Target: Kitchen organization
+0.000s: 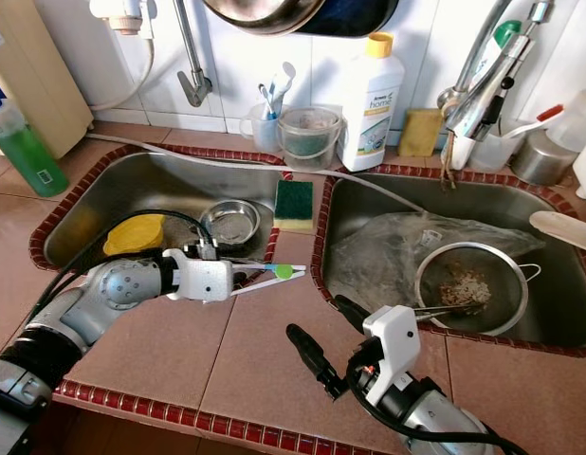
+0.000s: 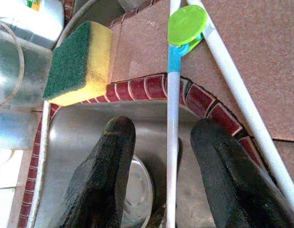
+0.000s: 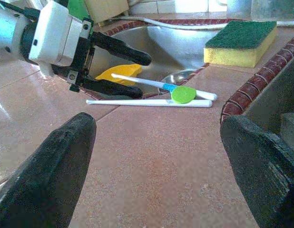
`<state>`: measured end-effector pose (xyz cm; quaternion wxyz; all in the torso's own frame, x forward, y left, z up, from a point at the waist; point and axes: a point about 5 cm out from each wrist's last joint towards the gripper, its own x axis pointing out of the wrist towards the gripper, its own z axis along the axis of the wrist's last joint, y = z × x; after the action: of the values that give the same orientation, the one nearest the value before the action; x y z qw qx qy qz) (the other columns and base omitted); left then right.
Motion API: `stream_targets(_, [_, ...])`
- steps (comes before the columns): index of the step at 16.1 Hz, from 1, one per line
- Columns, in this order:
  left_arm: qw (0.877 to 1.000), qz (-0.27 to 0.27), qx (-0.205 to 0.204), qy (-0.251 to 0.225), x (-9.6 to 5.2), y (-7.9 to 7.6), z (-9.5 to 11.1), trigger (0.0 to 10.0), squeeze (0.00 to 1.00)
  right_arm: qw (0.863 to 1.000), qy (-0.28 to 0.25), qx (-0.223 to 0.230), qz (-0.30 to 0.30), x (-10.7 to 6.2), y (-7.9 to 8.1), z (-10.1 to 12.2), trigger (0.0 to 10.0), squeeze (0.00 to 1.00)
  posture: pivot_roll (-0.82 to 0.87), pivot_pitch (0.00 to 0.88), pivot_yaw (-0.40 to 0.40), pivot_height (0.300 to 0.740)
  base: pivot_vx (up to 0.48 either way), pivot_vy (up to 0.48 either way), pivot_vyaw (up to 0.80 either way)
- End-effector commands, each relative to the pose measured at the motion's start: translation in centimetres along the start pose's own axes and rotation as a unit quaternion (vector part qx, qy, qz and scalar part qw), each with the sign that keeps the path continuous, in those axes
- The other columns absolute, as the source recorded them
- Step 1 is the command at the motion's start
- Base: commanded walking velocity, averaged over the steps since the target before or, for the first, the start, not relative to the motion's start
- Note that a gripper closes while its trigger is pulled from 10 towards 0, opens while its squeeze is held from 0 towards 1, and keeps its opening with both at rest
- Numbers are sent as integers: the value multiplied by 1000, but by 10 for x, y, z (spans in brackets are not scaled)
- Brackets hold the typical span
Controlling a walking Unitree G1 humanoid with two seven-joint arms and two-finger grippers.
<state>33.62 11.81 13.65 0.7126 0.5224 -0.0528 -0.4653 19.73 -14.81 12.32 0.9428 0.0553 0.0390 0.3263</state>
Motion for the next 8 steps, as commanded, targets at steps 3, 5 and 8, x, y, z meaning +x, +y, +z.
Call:
stream_targets(3, [1000, -13, 16, -5, 5, 1, 4, 10000, 0, 1000, -4, -2, -8, -1, -1, 2, 10000, 0, -203, 127, 83, 740, 0, 0, 0])
stream_targets(5, [1000, -13, 19, -5, 5, 1, 4, 10000, 0, 1000, -4, -3, -10, -2, -2, 2, 10000, 0, -203, 128, 83, 740, 0, 0, 0])
stream_targets(8, [1000, -18, 23, -6, 7, 0, 5, 10000, 0, 1000, -6, -3, -11, -2, -2, 2, 10000, 0, -203, 130, 84, 740, 0, 0, 0])
